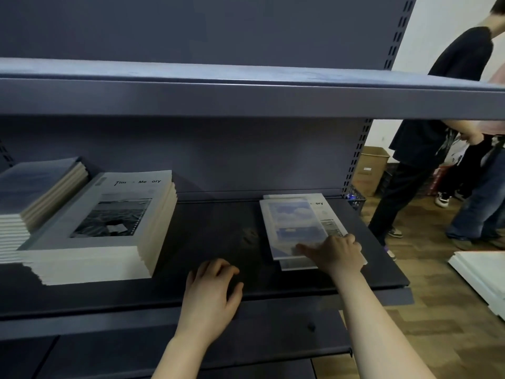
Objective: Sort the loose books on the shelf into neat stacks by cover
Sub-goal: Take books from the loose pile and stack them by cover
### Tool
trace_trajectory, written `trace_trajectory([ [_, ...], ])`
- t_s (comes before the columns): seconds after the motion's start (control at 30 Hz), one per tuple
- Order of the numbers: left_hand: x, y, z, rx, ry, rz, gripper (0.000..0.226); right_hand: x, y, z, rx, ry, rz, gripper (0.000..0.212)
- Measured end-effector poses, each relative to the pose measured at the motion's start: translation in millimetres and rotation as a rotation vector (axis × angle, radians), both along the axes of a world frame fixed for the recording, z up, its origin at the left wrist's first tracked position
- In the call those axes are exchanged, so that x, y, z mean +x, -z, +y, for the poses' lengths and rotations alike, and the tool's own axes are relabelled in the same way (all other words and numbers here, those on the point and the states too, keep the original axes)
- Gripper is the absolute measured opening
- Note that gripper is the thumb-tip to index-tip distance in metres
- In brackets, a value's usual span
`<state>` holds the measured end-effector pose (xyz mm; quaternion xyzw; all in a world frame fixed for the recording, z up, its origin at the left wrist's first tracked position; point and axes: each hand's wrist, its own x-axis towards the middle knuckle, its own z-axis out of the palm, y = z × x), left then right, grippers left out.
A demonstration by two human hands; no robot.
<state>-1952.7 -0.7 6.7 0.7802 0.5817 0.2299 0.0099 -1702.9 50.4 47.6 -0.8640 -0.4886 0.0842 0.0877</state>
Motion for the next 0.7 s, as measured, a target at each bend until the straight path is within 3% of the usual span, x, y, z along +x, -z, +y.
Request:
trace_trajectory([
  [0.23, -0.3, 1.8, 1.5, -0.004, -0.014, -0.013, 0.025, 0.4, -14.3, -2.1, 0.023, -0.033, 0.08, 0.11],
  [0.43, -9.8, 5.5, 2.8, 0.043, -0.044, 0.011, 0.021, 2.1, -15.9, 3.4, 0.093, -0.005, 0.307, 0.115],
  [0.7, -9.5, 8.3, 5.2, 0.058, -0.034, 0.016, 0.022, 8.2, -16.2, 8.2, 0.051, -0.048, 0.361, 0.124],
])
